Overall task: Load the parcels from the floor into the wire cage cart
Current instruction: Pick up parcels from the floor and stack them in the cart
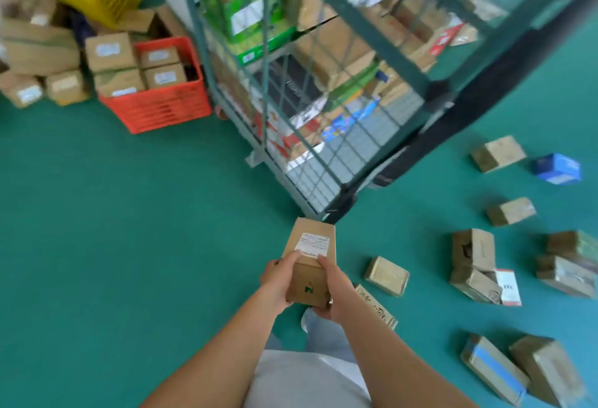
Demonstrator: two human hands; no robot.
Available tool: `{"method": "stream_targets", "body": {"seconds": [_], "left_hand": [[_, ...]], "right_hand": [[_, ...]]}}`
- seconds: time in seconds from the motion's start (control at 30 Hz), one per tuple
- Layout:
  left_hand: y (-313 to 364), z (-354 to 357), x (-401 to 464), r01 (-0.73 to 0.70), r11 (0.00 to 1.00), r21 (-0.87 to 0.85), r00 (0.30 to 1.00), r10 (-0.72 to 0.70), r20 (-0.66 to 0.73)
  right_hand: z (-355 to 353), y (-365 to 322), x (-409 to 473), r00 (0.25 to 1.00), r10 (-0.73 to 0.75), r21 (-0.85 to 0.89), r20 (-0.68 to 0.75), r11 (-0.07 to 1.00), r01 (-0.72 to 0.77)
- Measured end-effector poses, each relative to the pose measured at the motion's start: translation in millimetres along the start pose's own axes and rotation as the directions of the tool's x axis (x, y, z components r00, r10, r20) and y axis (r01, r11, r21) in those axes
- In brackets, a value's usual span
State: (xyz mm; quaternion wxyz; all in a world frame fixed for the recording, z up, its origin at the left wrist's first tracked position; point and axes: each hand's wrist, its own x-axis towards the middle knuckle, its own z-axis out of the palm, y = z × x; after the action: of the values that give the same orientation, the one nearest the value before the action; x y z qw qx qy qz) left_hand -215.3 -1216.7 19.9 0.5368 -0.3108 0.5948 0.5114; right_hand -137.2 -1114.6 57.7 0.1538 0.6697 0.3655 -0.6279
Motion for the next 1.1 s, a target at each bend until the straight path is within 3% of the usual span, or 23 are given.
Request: {"method": "stream_targets", "body": {"seconds": [0.17, 0.37, 0.67, 1.1], "left_hand": [[13.5, 98.5, -44.2, -0.024, 0.955, 0.297, 0.995, -0.005, 0.095], [22.8, 222.7, -54.3, -0.141, 0.88, 0.454, 0.987, 0.089, 0.134], [27.9, 363.2, -69.3, -0.344, 0.8, 0.491, 0.938, 0.277, 0.206], [94.5, 490.1, -34.8, -0.445, 0.771, 0.456, 0.896, 0.384, 0.224]], "right_hand": [[-96.9, -16.6, 10.4, 0.999, -0.04, 0.15, -0.031, 0.988, 0.044], [-203.1, -61.3, 7.8, 0.994, -0.082, 0.285, -0.068, 0.953, 0.098], [-323.5, -130.1, 18.5, 0.955, -0.237, 0.385, -0.179, 0.877, 0.289], [-393.2, -241.7, 74.4, 0.919, -0.314, 0.397, -0.24, 0.832, 0.388]]}}
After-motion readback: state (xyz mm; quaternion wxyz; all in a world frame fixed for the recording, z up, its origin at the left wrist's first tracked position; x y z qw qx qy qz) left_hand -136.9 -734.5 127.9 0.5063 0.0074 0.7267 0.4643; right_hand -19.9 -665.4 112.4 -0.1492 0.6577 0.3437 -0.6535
